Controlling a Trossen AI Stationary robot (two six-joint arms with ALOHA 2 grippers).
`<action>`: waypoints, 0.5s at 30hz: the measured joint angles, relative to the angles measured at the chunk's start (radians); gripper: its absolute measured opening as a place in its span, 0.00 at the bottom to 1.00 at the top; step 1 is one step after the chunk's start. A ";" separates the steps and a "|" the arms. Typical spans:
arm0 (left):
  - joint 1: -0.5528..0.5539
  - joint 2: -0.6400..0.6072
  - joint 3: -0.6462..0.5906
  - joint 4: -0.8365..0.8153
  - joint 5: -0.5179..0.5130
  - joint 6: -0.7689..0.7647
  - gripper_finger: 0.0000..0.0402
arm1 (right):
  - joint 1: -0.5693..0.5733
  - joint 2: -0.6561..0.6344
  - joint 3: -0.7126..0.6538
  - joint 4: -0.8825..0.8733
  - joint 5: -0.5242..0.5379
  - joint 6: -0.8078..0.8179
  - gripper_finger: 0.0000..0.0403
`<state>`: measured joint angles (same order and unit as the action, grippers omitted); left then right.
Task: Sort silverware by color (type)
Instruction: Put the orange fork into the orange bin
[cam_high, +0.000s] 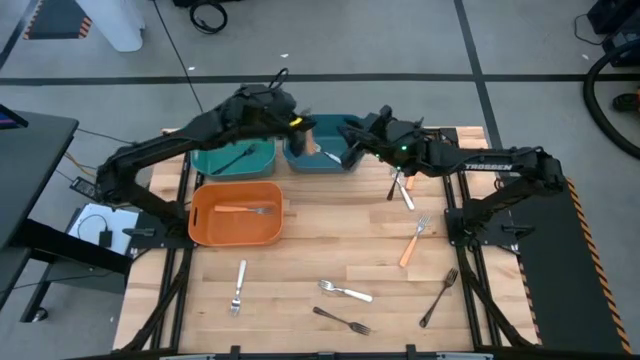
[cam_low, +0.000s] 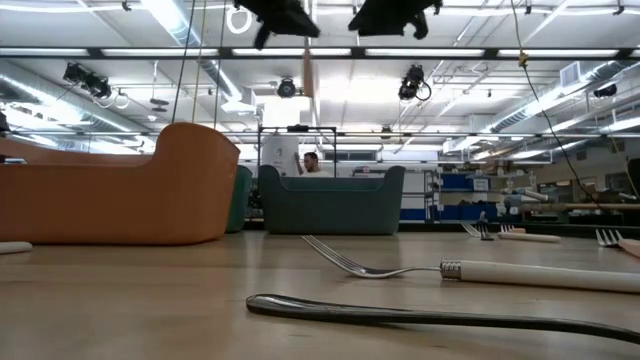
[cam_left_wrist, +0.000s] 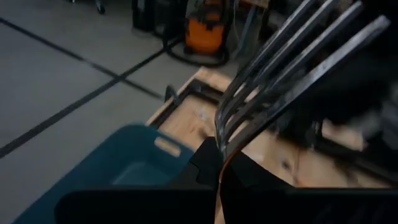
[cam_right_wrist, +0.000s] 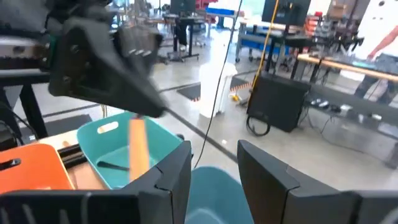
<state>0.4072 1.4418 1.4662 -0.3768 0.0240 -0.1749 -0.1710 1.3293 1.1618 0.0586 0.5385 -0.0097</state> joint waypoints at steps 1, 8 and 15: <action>0.000 -0.023 0.000 -0.056 0.000 0.008 0.01 | -0.002 -0.011 0.000 0.000 0.000 -0.006 0.34; -0.003 -0.178 0.000 -0.433 0.000 0.023 0.01 | -0.022 -0.056 0.000 -0.008 0.011 -0.077 0.34; -0.027 -0.260 0.001 -0.861 0.016 0.082 0.02 | -0.036 -0.056 0.000 -0.010 0.045 -0.123 0.34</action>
<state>0.3800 1.1821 1.4673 -1.2377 0.0402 -0.0929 -0.2075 1.2732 1.1618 0.0483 0.5831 -0.1330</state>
